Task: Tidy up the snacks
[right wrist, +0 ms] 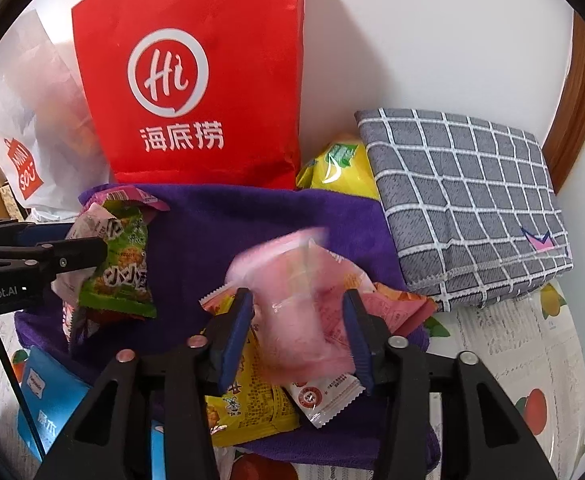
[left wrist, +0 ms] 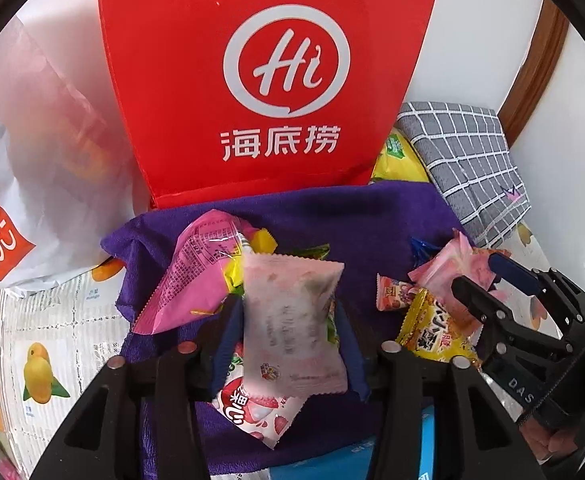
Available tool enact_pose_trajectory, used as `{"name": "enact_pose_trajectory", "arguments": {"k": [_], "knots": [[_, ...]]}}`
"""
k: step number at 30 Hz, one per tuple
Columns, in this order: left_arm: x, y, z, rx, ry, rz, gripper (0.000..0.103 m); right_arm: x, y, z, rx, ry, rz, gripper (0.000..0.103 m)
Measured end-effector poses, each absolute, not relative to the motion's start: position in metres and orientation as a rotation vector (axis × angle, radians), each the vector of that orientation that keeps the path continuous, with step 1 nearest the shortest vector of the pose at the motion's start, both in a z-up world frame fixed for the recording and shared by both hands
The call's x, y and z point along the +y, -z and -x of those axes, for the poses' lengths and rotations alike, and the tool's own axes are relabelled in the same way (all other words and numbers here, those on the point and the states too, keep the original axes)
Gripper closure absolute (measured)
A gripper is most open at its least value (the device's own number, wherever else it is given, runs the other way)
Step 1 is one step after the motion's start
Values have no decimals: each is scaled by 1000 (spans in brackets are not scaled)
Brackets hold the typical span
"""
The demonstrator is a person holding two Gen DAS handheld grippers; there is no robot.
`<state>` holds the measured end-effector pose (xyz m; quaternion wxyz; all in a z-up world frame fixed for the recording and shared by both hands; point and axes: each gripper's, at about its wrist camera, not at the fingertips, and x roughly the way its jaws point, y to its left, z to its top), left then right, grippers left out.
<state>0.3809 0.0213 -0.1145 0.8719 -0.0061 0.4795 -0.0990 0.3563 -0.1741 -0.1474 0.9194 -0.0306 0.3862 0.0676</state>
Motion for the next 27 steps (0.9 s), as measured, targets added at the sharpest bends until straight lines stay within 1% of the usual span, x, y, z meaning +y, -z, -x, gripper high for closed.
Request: {"name": "enact_pose_trajectory", "arguments": {"k": [2,5,6,10,19,27], "knots": [[22,111,-380,994,207,21,45,-174,143,-355,775,-135,69,42],[22,105,-378,981,196,20,38,-174,137,-352,768,-140,60,37],[22,102,-376,975,188,15,37,-174,135,-351,767,-140,57,37],[26,93,-364,949,169,14,30,-174,127,-346,767,-135,52,36],[34,70,-330,918,139,48,27,-177,104,-317,779,-115,13,35],[35,47,-283,877,128,70,24,-180,81,-268,768,-93,-9,35]]}}
